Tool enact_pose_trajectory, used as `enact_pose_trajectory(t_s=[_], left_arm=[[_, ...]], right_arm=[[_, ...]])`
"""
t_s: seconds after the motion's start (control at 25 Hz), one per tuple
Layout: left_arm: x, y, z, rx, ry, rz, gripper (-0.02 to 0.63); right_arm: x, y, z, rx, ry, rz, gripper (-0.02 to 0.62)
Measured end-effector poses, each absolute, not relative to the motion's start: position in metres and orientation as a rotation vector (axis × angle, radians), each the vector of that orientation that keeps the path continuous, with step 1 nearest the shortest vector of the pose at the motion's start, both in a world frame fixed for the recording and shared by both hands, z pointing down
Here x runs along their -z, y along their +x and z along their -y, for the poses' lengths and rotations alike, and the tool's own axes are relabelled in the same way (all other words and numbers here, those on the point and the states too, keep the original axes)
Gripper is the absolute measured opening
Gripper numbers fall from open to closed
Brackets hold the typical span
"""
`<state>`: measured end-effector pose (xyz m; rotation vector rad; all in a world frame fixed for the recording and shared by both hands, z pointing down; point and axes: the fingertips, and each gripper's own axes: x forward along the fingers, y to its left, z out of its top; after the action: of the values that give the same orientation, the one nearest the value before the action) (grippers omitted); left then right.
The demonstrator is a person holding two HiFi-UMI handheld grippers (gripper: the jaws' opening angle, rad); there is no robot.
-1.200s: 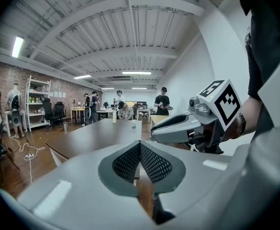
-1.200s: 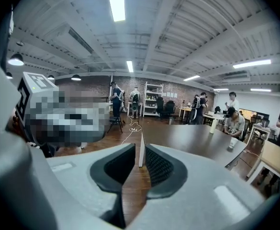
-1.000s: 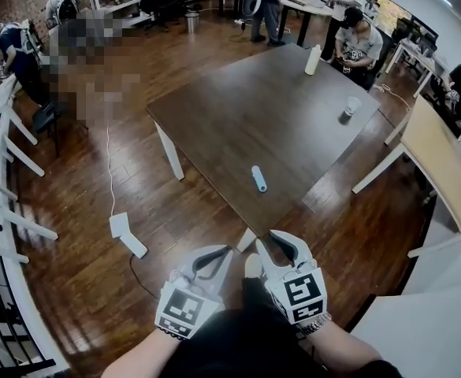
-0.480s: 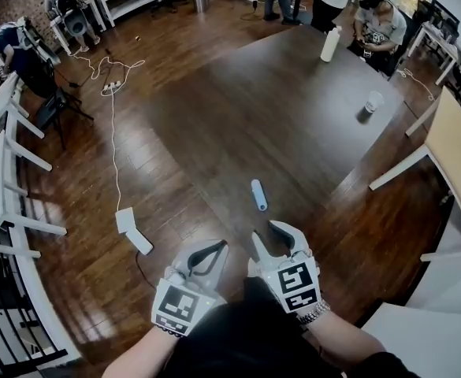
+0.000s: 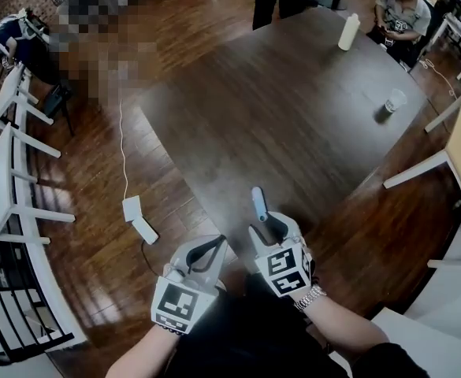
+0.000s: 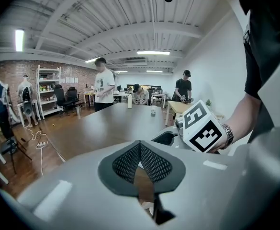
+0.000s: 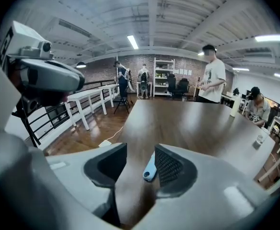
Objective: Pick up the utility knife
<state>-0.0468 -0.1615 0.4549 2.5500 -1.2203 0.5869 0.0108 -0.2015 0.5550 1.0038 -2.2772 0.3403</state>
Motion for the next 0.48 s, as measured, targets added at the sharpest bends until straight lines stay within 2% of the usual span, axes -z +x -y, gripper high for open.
enact_pose_trajectory(t_s=[0.48], left_arm=[[-0.482, -0.06, 0.188, -0.623, 2.567, 1.033, 0.017]], right_arm=[[-0.62, 0.007, 0.24, -0.472, 1.06, 2.08, 0.175]])
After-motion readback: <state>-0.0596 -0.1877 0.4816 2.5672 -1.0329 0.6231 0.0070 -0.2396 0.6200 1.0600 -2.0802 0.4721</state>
